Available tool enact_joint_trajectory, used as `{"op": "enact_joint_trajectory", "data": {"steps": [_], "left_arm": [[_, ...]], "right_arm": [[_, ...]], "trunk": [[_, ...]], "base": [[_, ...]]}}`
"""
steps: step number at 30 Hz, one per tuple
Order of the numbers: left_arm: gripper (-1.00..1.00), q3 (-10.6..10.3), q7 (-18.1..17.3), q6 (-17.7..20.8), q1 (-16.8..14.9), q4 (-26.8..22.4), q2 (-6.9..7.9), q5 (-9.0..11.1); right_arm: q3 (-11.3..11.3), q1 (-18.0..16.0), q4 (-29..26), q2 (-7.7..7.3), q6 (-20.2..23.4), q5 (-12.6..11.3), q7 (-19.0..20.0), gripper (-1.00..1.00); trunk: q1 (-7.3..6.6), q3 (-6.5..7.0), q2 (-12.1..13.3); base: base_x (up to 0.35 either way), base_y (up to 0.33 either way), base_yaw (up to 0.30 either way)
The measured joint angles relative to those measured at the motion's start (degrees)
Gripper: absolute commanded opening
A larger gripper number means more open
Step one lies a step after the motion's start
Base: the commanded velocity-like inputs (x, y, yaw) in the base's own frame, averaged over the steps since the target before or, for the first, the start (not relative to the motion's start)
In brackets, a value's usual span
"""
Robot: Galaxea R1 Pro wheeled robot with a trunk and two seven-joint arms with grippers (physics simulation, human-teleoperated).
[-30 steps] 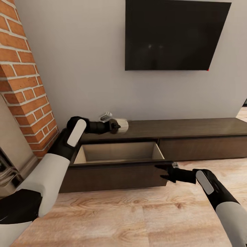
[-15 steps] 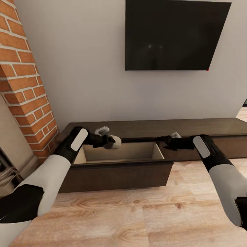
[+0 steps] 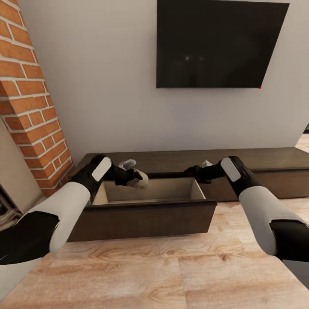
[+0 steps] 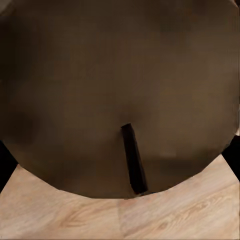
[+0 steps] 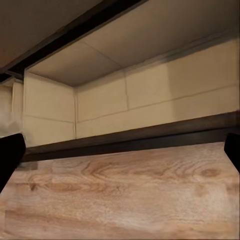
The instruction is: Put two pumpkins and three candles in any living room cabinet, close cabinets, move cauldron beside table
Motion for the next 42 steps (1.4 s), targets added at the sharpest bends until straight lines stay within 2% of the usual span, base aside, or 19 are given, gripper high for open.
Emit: {"op": "enact_joint_trajectory", "data": {"steps": [3, 6, 7, 8, 10, 14, 17, 20, 21, 22, 23, 25, 27, 30, 38, 42], "left_arm": [[-1.0, -0.2, 0.0, 0.0, -1.5, 0.5, -0.04, -0.8], [-1.0, -0.2, 0.0, 0.0, -1.8, 0.5, -0.05, -0.6], [-1.0, -0.2, 0.0, 0.0, -1.9, 0.5, -0.05, -0.7], [-1.0, -0.2, 0.0, 0.0, -2.0, 0.5, -0.02, -0.6], [-1.0, -0.3, -0.1, 0.0, -2.0, 0.5, 0.05, -0.6], [-1.0, -0.7, -0.2, 0.0, -2.0, 0.6, -0.01, -0.6], [-1.0, -4.8, -0.2, 0.0, -2.0, 0.7, -0.46, -0.6], [-1.0, -9.3, 0.1, -0.1, -2.0, 1.1, -1.33, -0.5], [-1.0, -9.8, 0.2, -0.2, -2.0, 1.3, -1.41, -0.8], [-1.0, -10.6, 1.0, -0.3, -2.0, 2.0, -1.58, -1.0], [-1.0, -11.0, 2.2, -0.3, -2.0, 2.3, -1.66, -1.5], [-1.0, -11.3, 5.9, -0.3, -2.0, 2.7, -1.77, -1.7], [-1.0, -11.4, 9.5, -0.3, -2.0, 3.0, -1.83, -1.7], [-1.0, -11.4, 11.2, -0.4, -2.0, 3.1, -1.88, -1.1], [-1.0, -11.0, 12.1, -0.5, -2.0, 3.2, -1.91, -0.8], [-1.0, -11.1, 12.2, -0.5, -1.9, 3.2, -1.96, -0.8]], "right_arm": [[0.6, -0.1, 0.2, 0.54, 0.0, 0.1, -0.9, 1.0], [3.3, -0.1, 0.2, 0.75, 0.0, 0.2, -1.1, 1.0], [4.8, -0.1, 0.2, 0.83, 0.0, 0.1, -1.1, 1.0], [7.5, -0.1, 0.2, 1.0, 0.0, 0.0, -1.0, 1.0], [8.9, -0.1, 0.3, 1.08, 0.0, 0.1, -0.9, 1.0], [10.1, -0.1, 0.6, 1.15, 0.0, 0.1, -0.8, 1.0], [10.8, 0.1, 0.8, 1.68, 0.0, 0.1, -0.7, 1.0], [14.0, 0.1, 0.9, 2.09, 0.0, 0.1, -0.8, 1.0], [14.8, 0.1, 0.9, 2.11, 0.0, 0.1, -0.8, 1.0], [17.1, 0.1, 0.9, 2.16, 0.0, 0.1, -0.8, 1.0], [18.4, 0.1, 0.9, 2.18, 0.0, 0.1, -0.8, 1.0], [19.8, 0.1, 0.9, 2.2, 0.0, 0.1, -0.8, 1.0], [20.5, 0.1, 0.9, 2.2, 0.0, 0.1, -0.8, 1.0], [20.7, 0.1, 0.9, 2.21, 0.0, 0.1, -0.9, 1.0], [20.9, 0.1, 0.8, 3.08, 0.0, 0.1, -1.0, 1.0], [20.9, 0.1, 0.8, 4.02, 0.0, 0.1, -1.0, 1.0]], "trunk": [[0.01, -0.01, 0.0], [0.01, -0.01, 0.0], [0.01, -0.01, 0.0], [0.01, -0.01, 0.0], [0.01, -0.01, 0.0], [0.01, -0.01, 0.0], [0.01, -0.01, 0.0], [0.01, -0.01, 0.0], [0.01, -0.01, 0.0], [0.01, -0.01, 0.0], [0.01, -0.01, 0.0], [0.01, -0.01, 0.0], [0.01, -0.01, 0.0], [0.01, -0.01, 0.0], [0.01, -0.01, 0.0], [-0.01, -0.01, 0.0]], "base": [[0.0, 0.0, 0.0], [0.0, 0.0, 0.0], [0.0, 0.0, 0.0], [0.0, 0.0, 0.0], [0.0, 0.0, 0.0], [0.0, 0.0, 0.0], [0.0, 0.0, 0.0], [0.0, 0.0, 0.0], [0.0, 0.0, 0.0], [0.0, 0.0, 0.0], [0.0, 0.0, 0.0], [0.0, 0.0, 0.0], [0.0, 0.0, 0.0], [0.0, 0.0, 0.0], [0.0, 0.0, 0.0], [0.085, 0.0, 0.0]]}}
